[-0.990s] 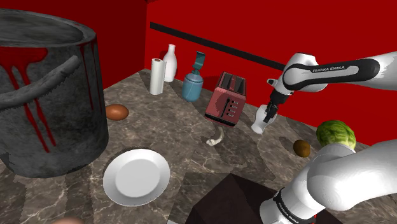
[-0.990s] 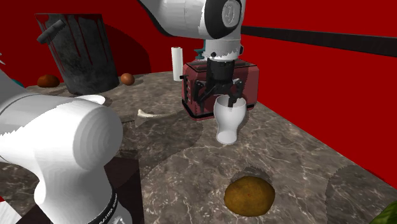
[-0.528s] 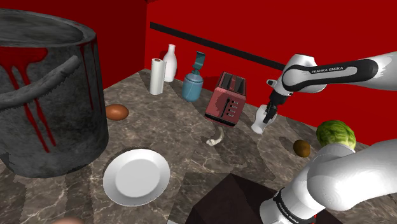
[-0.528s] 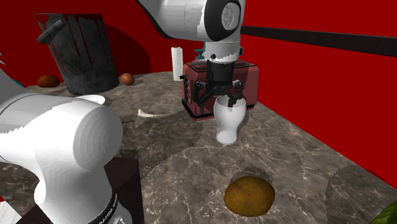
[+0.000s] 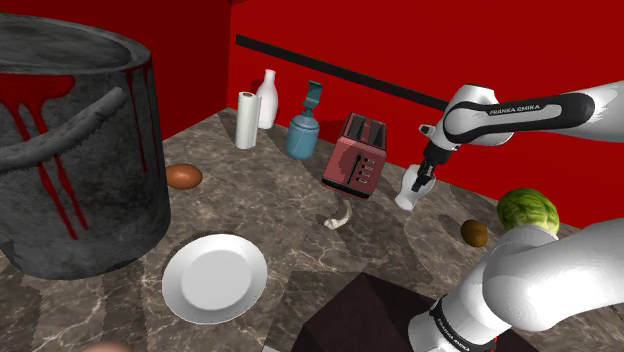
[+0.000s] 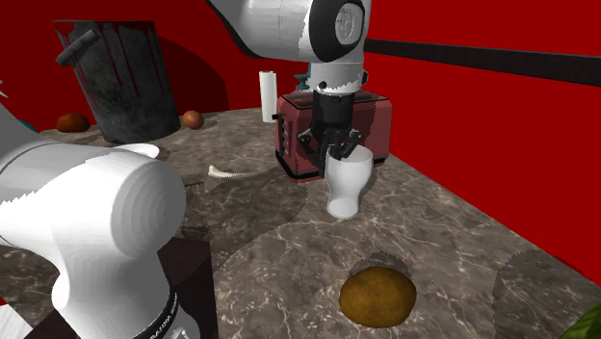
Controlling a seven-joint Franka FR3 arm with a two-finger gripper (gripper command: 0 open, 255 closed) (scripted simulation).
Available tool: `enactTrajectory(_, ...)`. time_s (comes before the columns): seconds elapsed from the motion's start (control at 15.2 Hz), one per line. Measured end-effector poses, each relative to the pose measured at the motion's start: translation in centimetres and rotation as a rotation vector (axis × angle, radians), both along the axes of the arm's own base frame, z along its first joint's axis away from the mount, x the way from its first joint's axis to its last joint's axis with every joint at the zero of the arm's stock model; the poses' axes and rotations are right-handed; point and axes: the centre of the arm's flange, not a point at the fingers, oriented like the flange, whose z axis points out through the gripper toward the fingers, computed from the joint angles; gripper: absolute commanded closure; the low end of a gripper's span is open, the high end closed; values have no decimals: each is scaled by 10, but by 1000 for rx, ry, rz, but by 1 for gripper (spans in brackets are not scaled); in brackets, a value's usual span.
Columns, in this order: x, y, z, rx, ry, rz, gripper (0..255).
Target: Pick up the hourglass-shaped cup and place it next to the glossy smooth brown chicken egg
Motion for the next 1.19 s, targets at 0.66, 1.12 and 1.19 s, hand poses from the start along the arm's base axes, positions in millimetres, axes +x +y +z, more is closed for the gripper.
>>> enactTrajectory(0.66,-1,0,36,0,2,-1,255)
enactTrajectory(1.12,0,-1,71,0,1,-1,255)
enactTrajectory(1.19,1,0,77,0,1,-1,255)
